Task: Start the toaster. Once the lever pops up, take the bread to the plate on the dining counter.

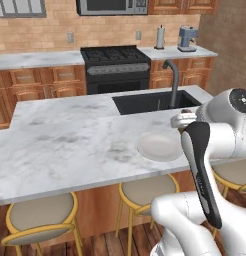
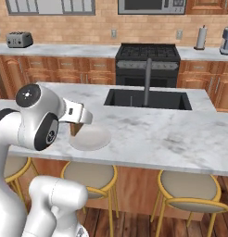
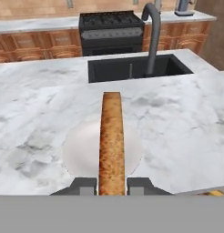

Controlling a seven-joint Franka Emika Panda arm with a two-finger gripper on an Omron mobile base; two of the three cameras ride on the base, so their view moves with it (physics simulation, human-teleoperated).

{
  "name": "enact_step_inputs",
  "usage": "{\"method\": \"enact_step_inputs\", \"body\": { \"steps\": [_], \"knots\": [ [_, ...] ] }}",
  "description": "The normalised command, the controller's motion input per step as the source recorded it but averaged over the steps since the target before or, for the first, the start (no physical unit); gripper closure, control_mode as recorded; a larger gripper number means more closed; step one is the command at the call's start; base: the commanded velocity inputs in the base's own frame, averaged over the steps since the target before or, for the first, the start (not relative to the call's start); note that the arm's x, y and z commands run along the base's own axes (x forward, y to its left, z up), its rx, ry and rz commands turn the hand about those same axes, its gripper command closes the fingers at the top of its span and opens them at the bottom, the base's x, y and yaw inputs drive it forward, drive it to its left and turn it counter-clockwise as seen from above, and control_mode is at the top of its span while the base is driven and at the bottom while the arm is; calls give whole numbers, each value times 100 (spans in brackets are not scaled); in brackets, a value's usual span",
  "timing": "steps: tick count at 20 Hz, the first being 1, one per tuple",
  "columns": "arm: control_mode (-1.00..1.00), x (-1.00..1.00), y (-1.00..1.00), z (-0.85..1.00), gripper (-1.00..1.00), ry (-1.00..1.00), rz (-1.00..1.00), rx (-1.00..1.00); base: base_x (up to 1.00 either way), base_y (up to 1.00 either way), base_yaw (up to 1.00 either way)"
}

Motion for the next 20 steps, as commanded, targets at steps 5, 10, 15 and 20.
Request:
{"method": "enact_step_inputs", "body": {
  "steps": [5,10,15,20],
  "knots": [
    [-100,75,-9,-36,100,0,13,7,0,0,0],
    [-100,84,-1,-61,100,1,27,7,0,0,0],
    [-100,54,0,-40,100,3,8,1,0,0,0],
    [-100,31,0,-14,100,13,0,1,0,0,0]
  ]
}}
